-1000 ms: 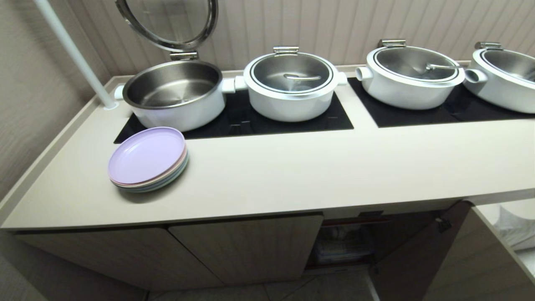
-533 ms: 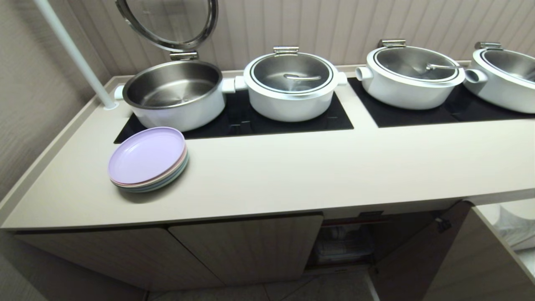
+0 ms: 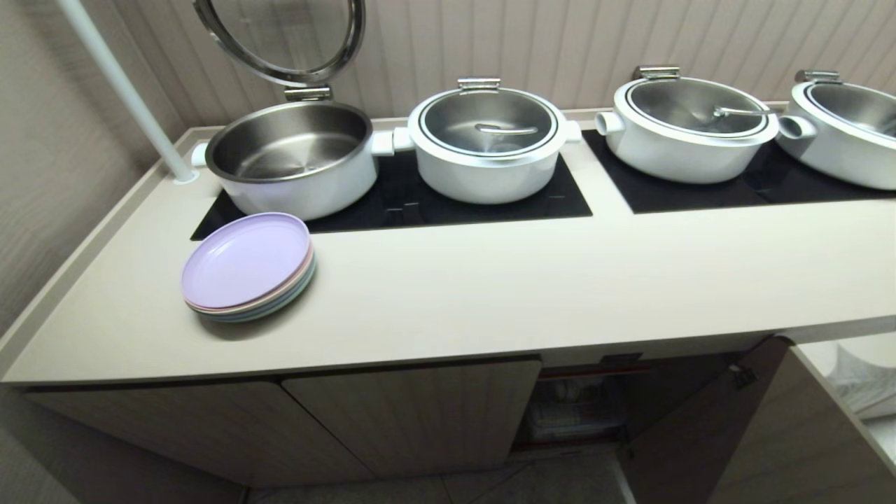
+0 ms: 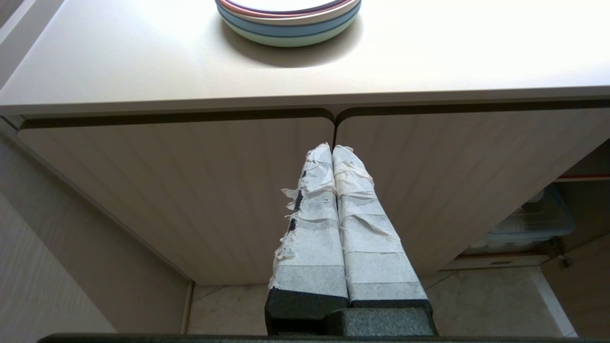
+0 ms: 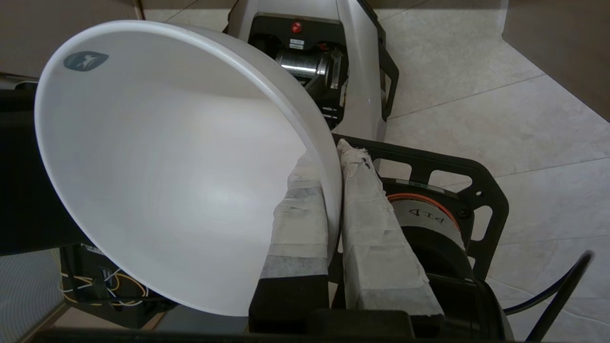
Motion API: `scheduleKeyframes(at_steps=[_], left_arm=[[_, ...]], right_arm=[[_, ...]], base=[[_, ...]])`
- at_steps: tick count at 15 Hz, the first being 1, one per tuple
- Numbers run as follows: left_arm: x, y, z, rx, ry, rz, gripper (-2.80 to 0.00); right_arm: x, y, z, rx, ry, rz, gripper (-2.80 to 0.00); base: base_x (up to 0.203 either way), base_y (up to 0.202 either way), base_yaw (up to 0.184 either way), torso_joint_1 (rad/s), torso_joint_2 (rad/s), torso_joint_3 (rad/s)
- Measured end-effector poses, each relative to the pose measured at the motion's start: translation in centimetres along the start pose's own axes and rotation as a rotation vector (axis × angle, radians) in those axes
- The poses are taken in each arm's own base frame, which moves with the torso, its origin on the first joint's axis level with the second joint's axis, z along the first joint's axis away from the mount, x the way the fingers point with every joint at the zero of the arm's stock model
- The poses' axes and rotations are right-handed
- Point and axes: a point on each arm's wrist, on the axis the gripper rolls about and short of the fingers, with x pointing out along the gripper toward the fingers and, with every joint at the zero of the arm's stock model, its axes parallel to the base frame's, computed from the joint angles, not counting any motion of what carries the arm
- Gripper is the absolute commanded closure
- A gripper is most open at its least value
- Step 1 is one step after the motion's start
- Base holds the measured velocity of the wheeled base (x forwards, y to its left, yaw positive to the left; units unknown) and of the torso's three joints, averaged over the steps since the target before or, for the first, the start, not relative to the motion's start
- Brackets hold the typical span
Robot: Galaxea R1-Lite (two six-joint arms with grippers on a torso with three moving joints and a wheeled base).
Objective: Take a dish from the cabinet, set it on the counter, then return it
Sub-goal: Put it back into the cabinet
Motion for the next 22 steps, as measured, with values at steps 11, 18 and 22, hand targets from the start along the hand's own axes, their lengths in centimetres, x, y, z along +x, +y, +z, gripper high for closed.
scheduleKeyframes(at_steps=[11, 18, 22], left_arm=[[0.0, 0.0, 0.0, 0.0, 0.0, 0.0, 0.0], [0.0, 0.0, 0.0, 0.0, 0.0, 0.0, 0.0], [0.0, 0.0, 0.0, 0.0, 0.0, 0.0, 0.0]], right_arm=[[-0.8, 0.2, -0.1, -0.056, 0.035, -0.007, 0.0], [-1.1, 0.3, -0.4, -0.035, 0.056, -0.004, 0.0], [-1.5, 0.5, -0.4, -0.03, 0.066, 0.038, 0.0]], base=[[0.0, 0.0, 0.0, 0.0, 0.0, 0.0], [0.0, 0.0, 0.0, -0.017, 0.04, 0.02], [0.0, 0.0, 0.0, -0.061, 0.14, 0.068]])
